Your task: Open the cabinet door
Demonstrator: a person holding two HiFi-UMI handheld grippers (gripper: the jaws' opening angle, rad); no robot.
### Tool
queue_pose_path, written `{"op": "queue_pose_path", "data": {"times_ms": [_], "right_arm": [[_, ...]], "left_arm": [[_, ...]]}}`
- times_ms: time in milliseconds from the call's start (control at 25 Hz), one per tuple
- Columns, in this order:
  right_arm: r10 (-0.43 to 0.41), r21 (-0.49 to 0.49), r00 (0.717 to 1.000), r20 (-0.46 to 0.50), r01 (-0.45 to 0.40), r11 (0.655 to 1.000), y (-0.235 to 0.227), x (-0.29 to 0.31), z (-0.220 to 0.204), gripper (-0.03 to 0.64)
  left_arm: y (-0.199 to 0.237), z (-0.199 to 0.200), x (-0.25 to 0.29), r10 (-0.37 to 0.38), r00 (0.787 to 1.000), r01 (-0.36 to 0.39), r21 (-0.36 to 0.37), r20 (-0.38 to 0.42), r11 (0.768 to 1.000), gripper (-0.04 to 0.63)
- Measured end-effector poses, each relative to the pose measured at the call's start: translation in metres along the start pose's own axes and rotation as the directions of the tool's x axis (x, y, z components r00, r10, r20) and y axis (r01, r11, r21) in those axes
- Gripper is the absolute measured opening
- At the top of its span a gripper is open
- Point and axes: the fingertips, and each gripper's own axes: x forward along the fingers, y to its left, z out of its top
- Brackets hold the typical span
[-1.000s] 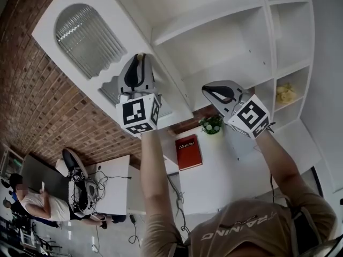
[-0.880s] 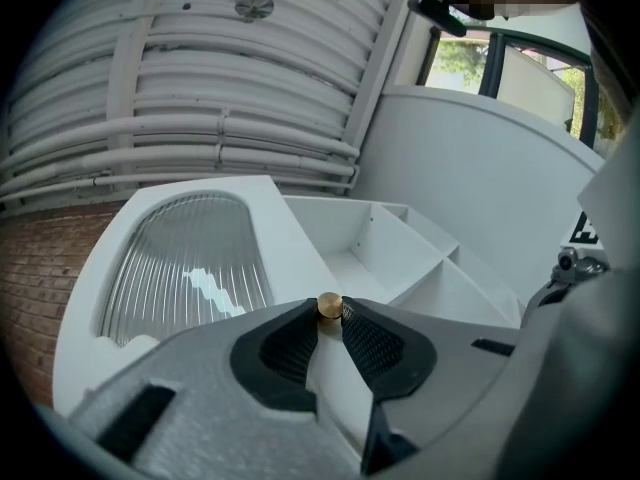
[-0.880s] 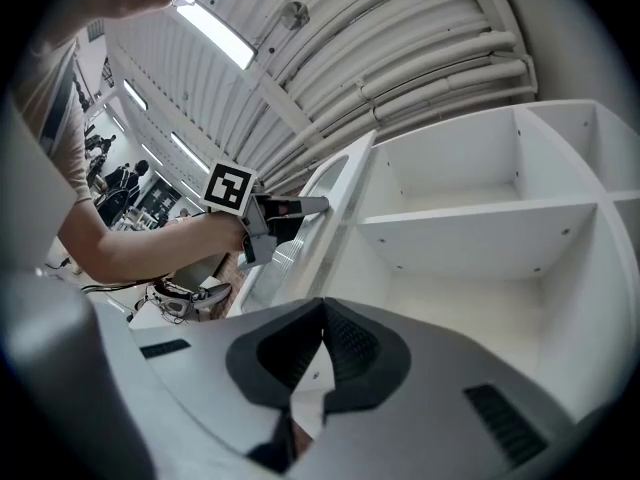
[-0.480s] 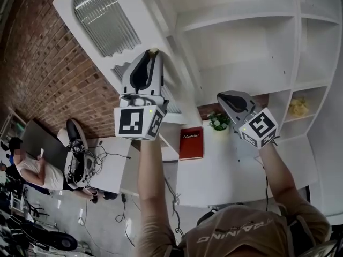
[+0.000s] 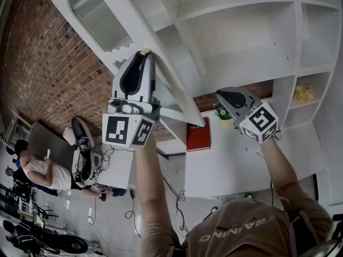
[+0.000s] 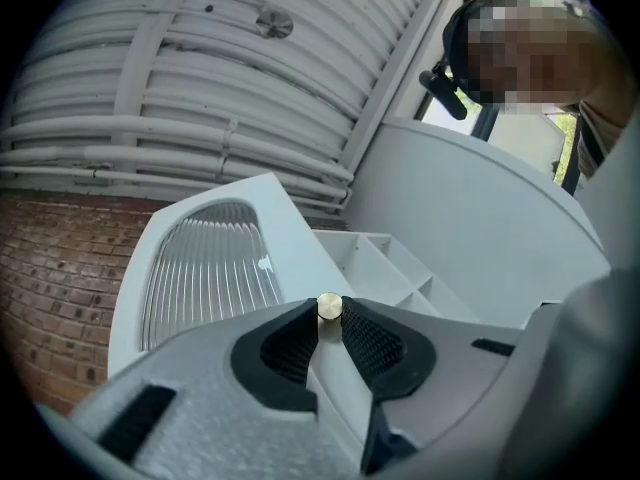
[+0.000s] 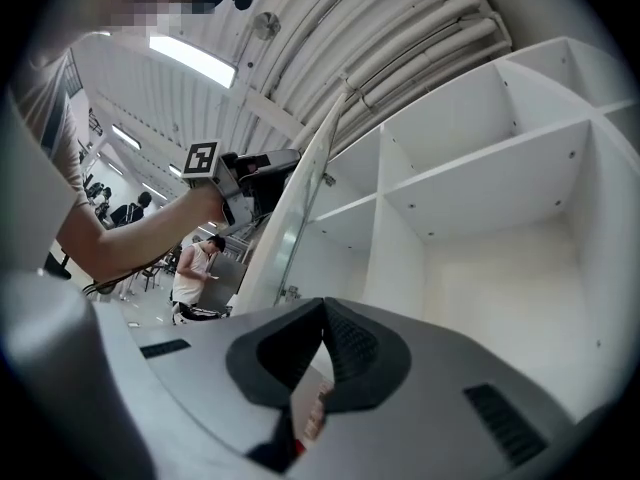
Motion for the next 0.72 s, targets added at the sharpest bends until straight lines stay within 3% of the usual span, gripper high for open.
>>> {"op": "queue_pose_path", "data": {"times_ms": [520,720], "right_arm": [[-0.096,-0.064,0.995,-0.009,0.095,0.993,0.054,0.026,0.032,0.012],[-0.122,-0.089,0.991,-0.052,0.117,0.989,0.077,0.03,0.027,0.012]], "left_arm": [[0.013,0.028,-0.054,-0.158,0.981,0.166,-0.059,0.113,0.984,0.071],[0.025,0.039,-0.081,-0.189,0.965,0.214,-0.131,0.183,0.968,0.071]]}}
